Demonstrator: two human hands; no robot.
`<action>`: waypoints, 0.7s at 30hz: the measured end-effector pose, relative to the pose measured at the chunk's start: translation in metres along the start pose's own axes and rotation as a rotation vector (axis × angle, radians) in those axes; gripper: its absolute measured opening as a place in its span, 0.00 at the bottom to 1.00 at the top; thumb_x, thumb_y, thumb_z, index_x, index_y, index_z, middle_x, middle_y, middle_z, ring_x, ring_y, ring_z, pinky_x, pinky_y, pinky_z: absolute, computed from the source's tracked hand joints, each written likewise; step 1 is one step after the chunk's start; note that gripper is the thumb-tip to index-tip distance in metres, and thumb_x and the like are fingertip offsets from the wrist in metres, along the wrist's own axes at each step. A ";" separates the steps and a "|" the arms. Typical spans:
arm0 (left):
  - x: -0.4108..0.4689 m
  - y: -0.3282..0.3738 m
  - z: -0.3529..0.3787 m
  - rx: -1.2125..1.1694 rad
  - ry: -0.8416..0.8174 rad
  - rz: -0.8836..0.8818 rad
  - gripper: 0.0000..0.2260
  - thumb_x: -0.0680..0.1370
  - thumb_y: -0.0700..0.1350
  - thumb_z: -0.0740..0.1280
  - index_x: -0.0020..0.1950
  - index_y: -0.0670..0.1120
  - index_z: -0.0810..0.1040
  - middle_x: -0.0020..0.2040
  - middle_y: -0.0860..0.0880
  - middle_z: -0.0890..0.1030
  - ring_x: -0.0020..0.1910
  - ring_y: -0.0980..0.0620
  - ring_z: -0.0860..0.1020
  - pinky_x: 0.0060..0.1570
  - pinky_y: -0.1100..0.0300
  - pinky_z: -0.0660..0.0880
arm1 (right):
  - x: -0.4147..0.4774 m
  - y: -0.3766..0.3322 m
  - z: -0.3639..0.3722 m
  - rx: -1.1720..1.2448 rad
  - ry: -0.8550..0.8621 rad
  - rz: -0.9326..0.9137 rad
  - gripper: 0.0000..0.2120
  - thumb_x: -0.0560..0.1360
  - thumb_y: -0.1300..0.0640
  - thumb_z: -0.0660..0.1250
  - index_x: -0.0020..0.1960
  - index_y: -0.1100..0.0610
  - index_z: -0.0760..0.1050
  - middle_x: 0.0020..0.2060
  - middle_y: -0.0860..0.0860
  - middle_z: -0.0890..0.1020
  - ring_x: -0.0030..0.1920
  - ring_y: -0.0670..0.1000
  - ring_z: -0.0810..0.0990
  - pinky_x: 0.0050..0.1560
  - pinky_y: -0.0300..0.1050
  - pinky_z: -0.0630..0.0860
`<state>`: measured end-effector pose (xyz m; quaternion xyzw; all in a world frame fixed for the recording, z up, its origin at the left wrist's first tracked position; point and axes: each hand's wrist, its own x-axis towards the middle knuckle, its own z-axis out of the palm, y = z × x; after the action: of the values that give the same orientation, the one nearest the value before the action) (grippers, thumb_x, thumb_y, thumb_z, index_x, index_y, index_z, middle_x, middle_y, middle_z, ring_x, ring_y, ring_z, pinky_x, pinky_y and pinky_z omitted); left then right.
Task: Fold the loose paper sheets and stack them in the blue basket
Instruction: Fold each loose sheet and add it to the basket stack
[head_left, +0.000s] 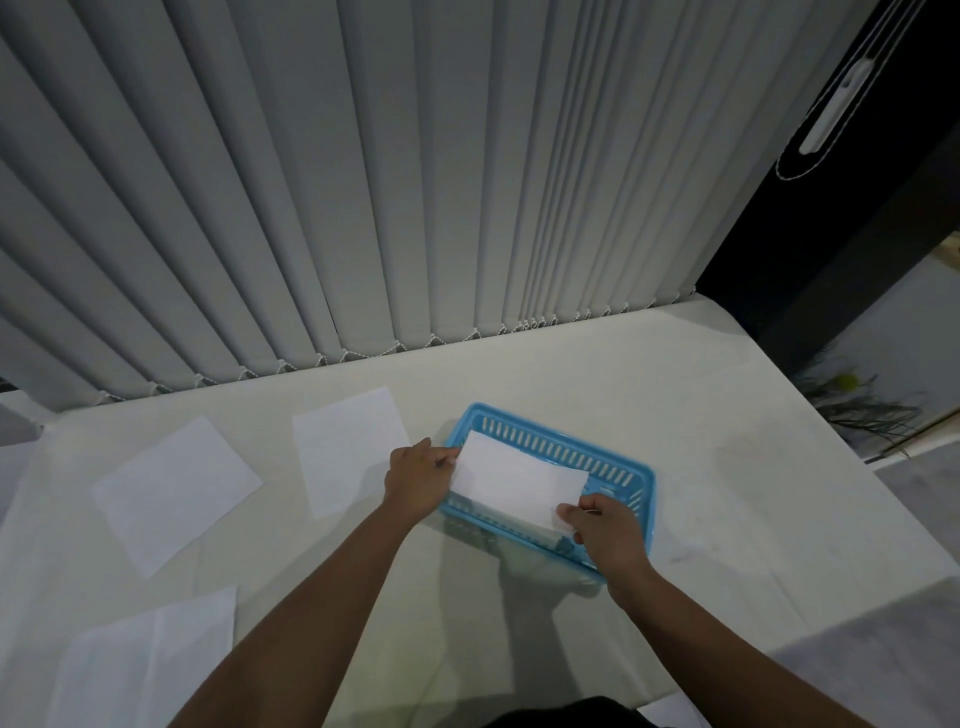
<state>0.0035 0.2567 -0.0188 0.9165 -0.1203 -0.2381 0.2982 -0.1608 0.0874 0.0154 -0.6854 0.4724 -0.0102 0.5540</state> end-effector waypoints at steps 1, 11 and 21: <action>0.001 -0.001 0.000 -0.026 -0.007 0.002 0.18 0.80 0.48 0.53 0.62 0.56 0.79 0.47 0.51 0.74 0.62 0.43 0.71 0.61 0.47 0.73 | 0.000 -0.001 0.001 0.000 0.000 0.000 0.10 0.72 0.57 0.72 0.36 0.58 0.74 0.32 0.53 0.75 0.32 0.51 0.73 0.34 0.42 0.66; 0.009 -0.009 -0.003 -0.045 -0.030 0.034 0.24 0.78 0.37 0.50 0.62 0.56 0.79 0.62 0.43 0.75 0.65 0.39 0.70 0.67 0.47 0.70 | -0.001 -0.005 0.006 -0.010 0.015 -0.014 0.10 0.72 0.58 0.72 0.36 0.60 0.74 0.31 0.54 0.76 0.30 0.51 0.73 0.34 0.43 0.68; 0.003 -0.006 -0.007 0.259 -0.062 0.105 0.23 0.82 0.41 0.48 0.71 0.59 0.68 0.76 0.47 0.63 0.73 0.42 0.59 0.70 0.54 0.61 | 0.002 -0.005 0.011 -0.038 0.033 -0.029 0.15 0.72 0.55 0.72 0.32 0.56 0.70 0.30 0.52 0.75 0.34 0.53 0.75 0.39 0.45 0.69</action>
<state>0.0094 0.2638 -0.0187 0.9319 -0.2072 -0.2328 0.1857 -0.1504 0.0935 0.0141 -0.7024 0.4717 -0.0207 0.5327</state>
